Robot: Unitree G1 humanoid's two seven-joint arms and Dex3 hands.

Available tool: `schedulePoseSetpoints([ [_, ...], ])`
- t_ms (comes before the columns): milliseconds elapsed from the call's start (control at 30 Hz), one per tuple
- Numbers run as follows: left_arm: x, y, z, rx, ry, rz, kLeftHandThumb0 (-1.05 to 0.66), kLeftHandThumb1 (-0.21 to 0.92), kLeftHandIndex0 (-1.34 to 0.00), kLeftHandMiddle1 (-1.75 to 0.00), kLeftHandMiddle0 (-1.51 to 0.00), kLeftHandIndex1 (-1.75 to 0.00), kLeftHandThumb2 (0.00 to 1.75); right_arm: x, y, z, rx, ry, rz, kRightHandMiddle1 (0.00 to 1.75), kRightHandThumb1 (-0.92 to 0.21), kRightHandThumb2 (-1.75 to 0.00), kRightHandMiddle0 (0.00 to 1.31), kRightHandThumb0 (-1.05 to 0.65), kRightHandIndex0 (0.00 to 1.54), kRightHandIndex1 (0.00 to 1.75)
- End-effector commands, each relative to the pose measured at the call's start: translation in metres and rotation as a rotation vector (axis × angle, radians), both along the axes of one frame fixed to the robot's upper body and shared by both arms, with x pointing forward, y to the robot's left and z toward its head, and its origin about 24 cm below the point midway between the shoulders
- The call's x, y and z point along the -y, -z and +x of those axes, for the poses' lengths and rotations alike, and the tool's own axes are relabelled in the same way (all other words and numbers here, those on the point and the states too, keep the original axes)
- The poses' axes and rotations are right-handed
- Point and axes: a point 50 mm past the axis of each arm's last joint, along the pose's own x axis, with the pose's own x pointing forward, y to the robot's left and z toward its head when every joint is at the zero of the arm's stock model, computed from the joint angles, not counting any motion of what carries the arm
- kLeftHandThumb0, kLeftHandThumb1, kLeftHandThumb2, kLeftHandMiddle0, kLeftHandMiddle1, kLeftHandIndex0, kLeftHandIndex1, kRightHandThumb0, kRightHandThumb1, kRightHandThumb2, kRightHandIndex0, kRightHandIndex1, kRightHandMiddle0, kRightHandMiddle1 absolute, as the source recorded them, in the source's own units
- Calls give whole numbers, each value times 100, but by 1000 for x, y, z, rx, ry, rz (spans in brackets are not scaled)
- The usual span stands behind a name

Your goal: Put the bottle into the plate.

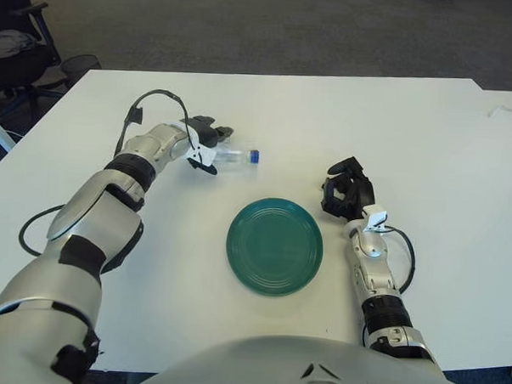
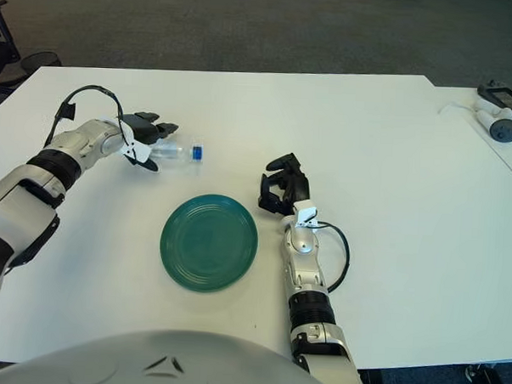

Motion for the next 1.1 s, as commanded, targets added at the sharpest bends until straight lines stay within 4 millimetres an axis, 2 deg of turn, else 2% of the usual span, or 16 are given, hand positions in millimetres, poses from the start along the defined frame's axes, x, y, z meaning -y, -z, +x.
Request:
schedulePoseSetpoints([
  [0,1,11,-4,-36,-1,35,-105,92,0,-1,-2,0,40,2,28,-15,-149,13,19,174,-42,-120,42,-1,43,175],
  [300,2,22,-6,-40,-23,40,-105,92,0,-5,-12,0,44,3,28,-15,-139,21,14,174,-42,-120,42,0,43,175],
  [467,2,25,-8,-56,-28,45,-105,92,-3,-15,-25,-4,46,3,28,-15,-137,26,9,174,-40,-122,43,0,44,175],
  [500,2,26,-8,-64,-30,44,-105,92,-2,-28,-26,-13,45,3,28,-15,-137,27,8,174,-40,-122,43,0,44,175],
  [533,2,26,-8,-70,-30,44,-105,92,-1,-56,-29,-36,43,3,28,-15,-137,28,8,174,-40,-123,43,0,44,175],
  [567,2,26,-8,-73,-31,43,-105,92,-1,-75,-30,-51,41,3,28,-15,-137,28,8,174,-40,-123,43,0,44,175],
  [600,2,26,-8,-78,-31,41,-105,92,-1,-81,-30,-57,41,3,28,-15,-136,29,7,174,-40,-123,43,0,44,175],
  [633,2,26,-8,-82,-32,36,-104,92,0,-95,-33,-79,39,3,29,-15,-135,30,5,174,-39,-123,43,0,45,175],
  [667,2,26,-8,-85,-32,33,-102,92,-4,-105,-36,-98,38,3,29,-15,-134,30,3,174,-39,-124,43,0,45,175],
  [700,2,26,-8,-86,-33,28,-100,92,-8,-122,-39,-126,36,3,29,-15,-133,31,1,174,-39,-124,44,0,45,175],
  [733,2,27,-9,-85,-34,26,-97,92,-13,-133,-42,-143,35,3,29,-15,-132,31,0,174,-38,-125,44,0,45,175],
  [867,4,30,-10,-62,-38,-14,-87,92,-27,-162,-53,-168,31,3,30,-15,-133,27,-3,174,-38,-125,45,0,46,175],
  [1067,5,38,-16,-41,-24,-78,-81,92,-42,-173,-75,-174,27,3,31,-14,-141,24,0,174,-37,-125,45,0,46,175],
])
